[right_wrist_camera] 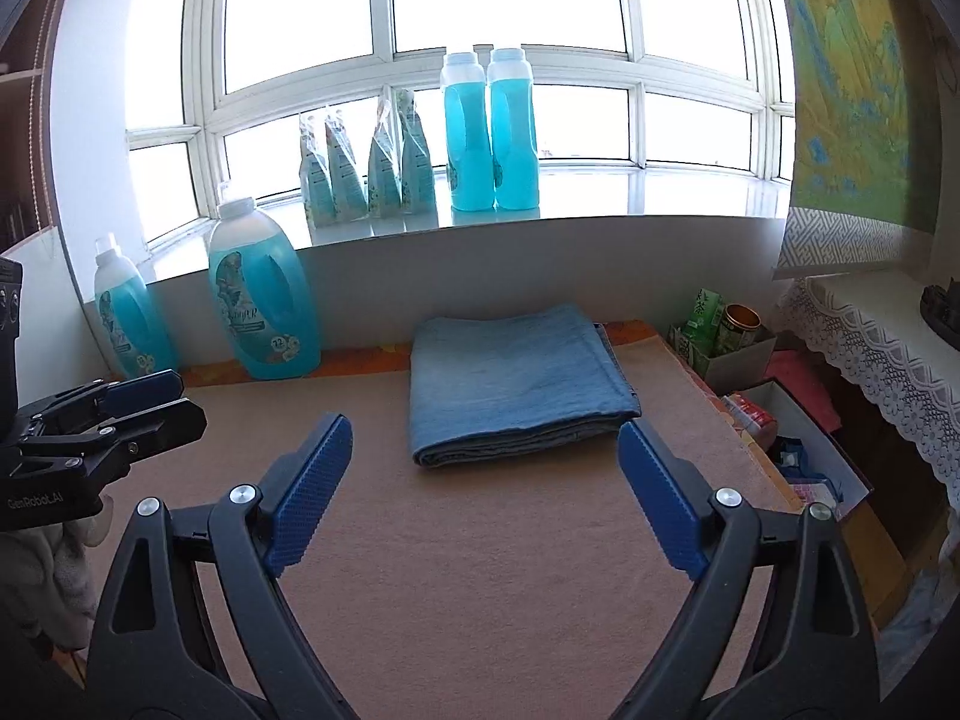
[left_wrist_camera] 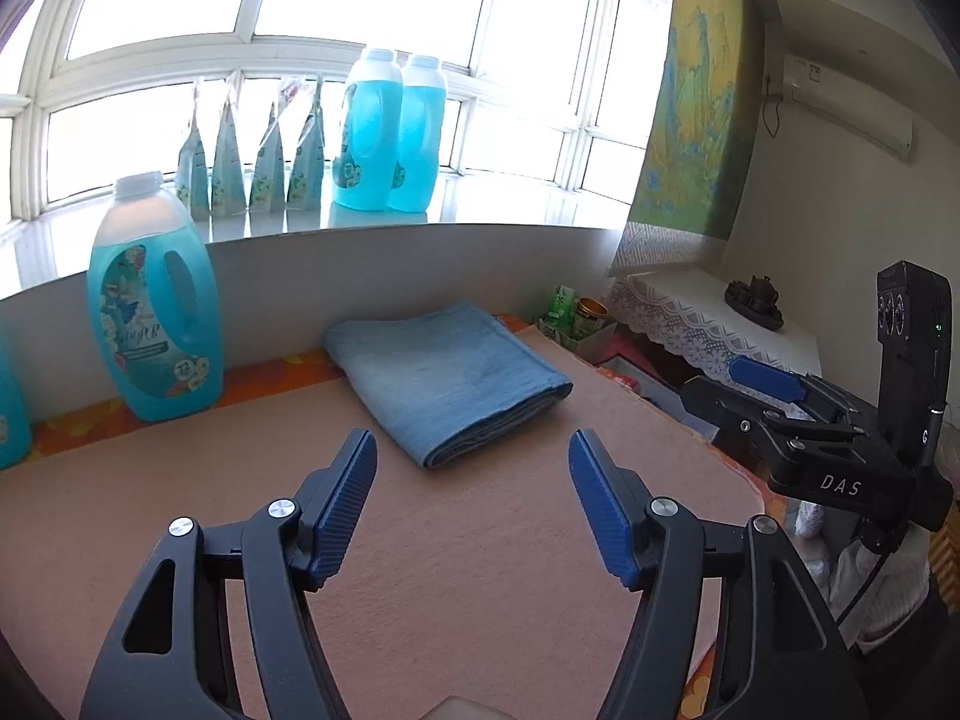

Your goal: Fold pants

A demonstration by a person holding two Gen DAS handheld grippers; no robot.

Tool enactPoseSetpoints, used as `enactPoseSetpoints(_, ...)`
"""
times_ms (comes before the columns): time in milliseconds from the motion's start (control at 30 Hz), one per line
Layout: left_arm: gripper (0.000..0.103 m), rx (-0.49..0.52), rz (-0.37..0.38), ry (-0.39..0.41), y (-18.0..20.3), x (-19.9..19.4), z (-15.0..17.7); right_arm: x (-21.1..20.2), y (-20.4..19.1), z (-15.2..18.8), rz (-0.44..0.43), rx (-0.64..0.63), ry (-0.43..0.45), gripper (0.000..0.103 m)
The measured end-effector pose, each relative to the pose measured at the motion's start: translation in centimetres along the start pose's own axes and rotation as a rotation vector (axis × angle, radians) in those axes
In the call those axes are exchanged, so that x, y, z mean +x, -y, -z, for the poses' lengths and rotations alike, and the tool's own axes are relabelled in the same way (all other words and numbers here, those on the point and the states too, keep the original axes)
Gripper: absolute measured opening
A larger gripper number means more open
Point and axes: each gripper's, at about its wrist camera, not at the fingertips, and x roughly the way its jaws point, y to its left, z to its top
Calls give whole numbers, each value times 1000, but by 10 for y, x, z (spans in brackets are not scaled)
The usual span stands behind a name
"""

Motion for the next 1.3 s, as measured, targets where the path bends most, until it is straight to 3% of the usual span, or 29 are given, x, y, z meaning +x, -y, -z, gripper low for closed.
enactPoseSetpoints(233,80,-2,-30,-2,-1,-48,35,-52,-21,33,15,0,43,100)
enactPoseSetpoints(567,80,11,-59,-2,6,-98,81,-102,-43,87,9,49,37,103)
enactPoseSetpoints(967,81,-64,-129,31,-1,-121,126,-118,-58,132,28,99,22,103)
enactPoseSetpoints(1300,81,-103,-182,7,-15,-124,138,-115,-60,136,51,95,8,103)
